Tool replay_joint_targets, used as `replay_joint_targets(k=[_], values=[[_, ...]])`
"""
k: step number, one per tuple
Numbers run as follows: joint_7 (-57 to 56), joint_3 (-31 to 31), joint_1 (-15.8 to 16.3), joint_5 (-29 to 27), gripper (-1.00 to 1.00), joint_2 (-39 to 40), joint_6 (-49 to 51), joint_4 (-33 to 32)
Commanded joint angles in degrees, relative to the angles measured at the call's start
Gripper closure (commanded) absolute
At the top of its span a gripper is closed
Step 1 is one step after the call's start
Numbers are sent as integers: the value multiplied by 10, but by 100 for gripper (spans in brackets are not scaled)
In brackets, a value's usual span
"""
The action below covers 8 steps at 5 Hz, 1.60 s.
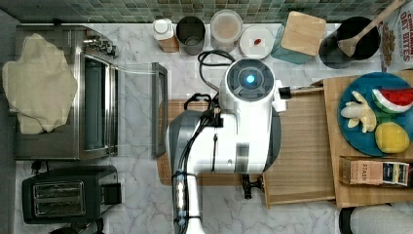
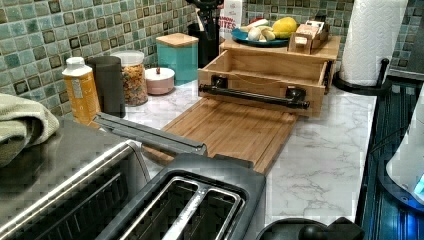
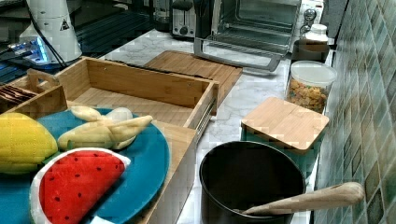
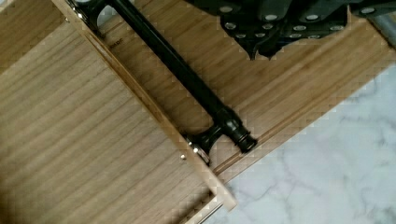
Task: Close the drawer.
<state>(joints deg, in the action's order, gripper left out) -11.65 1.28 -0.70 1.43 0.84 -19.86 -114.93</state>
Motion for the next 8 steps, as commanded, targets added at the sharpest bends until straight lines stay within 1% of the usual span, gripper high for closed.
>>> replay_joint_targets(k=[1, 2, 3, 5, 6, 7, 8], values=[[-269, -29, 56, -61, 100, -111, -116, -189], [-318, -22, 61, -20, 100, -74, -130, -188], [-314, -12, 65, 18, 100, -52, -177, -213], [-334, 1, 54, 27, 100, -2, -241, -252], [-313, 3, 59, 43, 100, -8, -288, -305], [-283, 4, 68, 41, 100, -39, -281, -337], [-286, 12, 62, 67, 100, -36, -295, -341]])
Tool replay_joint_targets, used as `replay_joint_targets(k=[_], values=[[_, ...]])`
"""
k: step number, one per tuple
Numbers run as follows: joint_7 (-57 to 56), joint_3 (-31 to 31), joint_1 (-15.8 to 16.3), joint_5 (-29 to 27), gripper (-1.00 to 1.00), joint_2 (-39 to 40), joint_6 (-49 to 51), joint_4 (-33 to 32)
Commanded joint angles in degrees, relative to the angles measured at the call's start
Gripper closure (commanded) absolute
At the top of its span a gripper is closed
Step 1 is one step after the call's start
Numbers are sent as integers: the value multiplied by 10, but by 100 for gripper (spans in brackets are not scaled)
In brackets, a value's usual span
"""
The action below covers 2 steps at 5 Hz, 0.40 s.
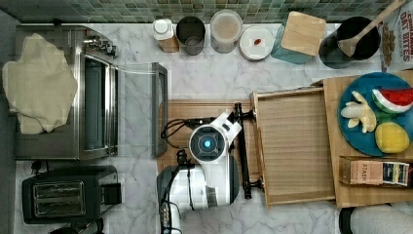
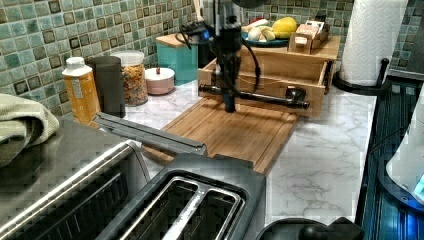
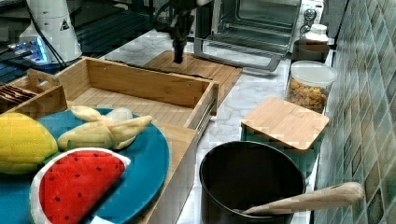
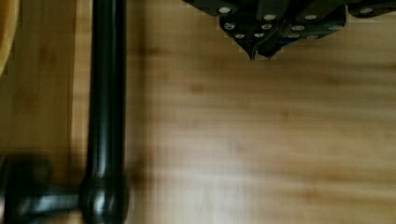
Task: Close the drawer.
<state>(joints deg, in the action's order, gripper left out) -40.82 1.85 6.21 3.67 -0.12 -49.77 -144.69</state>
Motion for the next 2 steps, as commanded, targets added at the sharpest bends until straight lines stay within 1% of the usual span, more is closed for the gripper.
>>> replay_joint_targets(k=[1, 2], values=[[-50, 28, -30, 71, 100, -8, -56, -45], [-88, 48, -43, 74, 100, -3, -102, -49]])
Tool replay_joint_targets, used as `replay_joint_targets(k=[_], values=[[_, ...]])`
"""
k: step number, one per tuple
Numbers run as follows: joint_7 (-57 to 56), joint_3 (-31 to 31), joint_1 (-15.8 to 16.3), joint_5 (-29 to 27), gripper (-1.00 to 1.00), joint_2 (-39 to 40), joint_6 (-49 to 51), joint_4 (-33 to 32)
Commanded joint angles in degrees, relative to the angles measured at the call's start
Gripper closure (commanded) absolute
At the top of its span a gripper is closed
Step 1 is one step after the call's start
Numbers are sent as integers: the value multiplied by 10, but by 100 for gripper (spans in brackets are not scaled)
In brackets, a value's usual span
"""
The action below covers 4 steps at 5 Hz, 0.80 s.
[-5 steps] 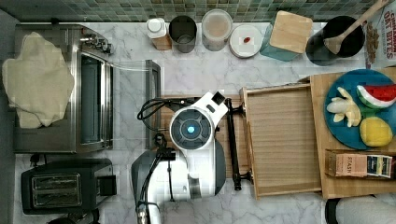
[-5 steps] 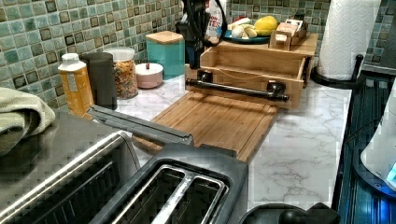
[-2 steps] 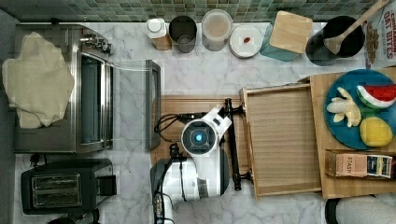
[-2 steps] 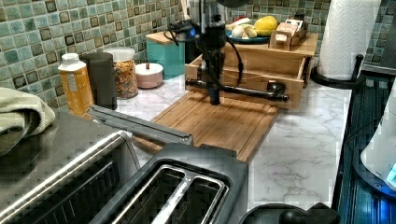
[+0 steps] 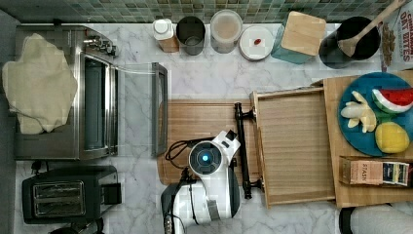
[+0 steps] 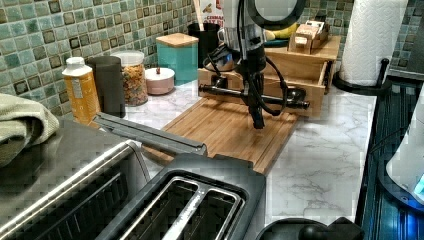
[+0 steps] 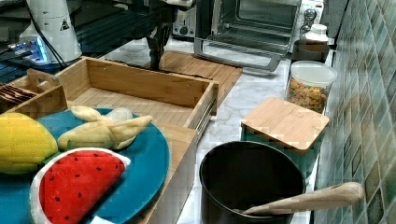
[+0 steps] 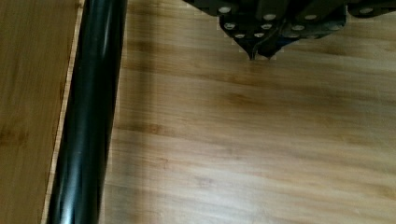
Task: Close the drawer.
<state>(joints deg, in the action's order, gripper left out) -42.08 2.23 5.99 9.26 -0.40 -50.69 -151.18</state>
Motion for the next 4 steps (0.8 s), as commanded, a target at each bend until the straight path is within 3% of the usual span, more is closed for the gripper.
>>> replay_joint_targets(k=[1, 2, 4], values=[[-91, 60, -51, 11, 100, -14, -116, 8], [-122, 72, -62, 7, 100, -10, -49, 48], [-221, 104, -100, -23, 100, 26, -94, 92]])
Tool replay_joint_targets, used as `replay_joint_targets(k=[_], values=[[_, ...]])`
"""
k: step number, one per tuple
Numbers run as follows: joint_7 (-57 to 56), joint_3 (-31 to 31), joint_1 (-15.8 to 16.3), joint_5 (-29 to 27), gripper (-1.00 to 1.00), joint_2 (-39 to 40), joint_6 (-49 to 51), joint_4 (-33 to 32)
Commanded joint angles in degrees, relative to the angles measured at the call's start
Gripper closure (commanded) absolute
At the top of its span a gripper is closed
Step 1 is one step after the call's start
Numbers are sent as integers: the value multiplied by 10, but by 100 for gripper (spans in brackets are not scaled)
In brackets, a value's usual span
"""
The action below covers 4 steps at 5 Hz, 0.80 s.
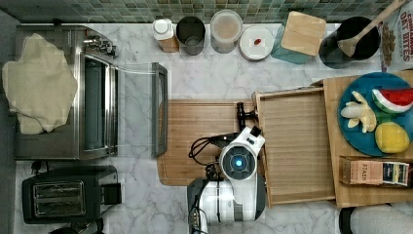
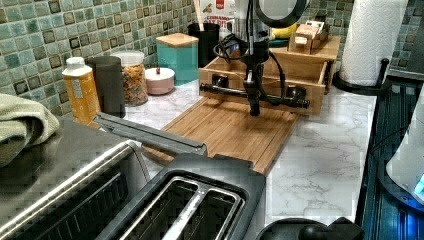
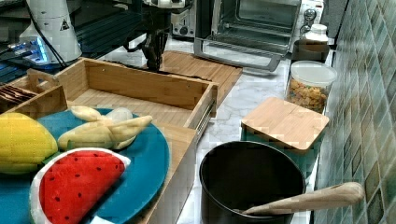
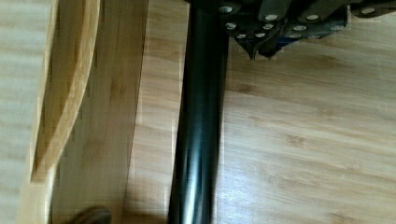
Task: Close the drawer.
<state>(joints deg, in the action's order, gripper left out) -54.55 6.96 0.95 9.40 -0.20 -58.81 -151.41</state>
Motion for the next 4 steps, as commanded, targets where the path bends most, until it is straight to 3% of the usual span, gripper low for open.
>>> replay_joint_targets(k=[1, 2, 3, 4], values=[[-196, 79, -70, -110, 100, 59, -59, 123], [-289, 171, -41, -155, 100, 78, 8, 195], [-330, 217, -49, -128, 100, 96, 83, 276], [-343, 223, -79, -101, 100, 108, 146, 343]])
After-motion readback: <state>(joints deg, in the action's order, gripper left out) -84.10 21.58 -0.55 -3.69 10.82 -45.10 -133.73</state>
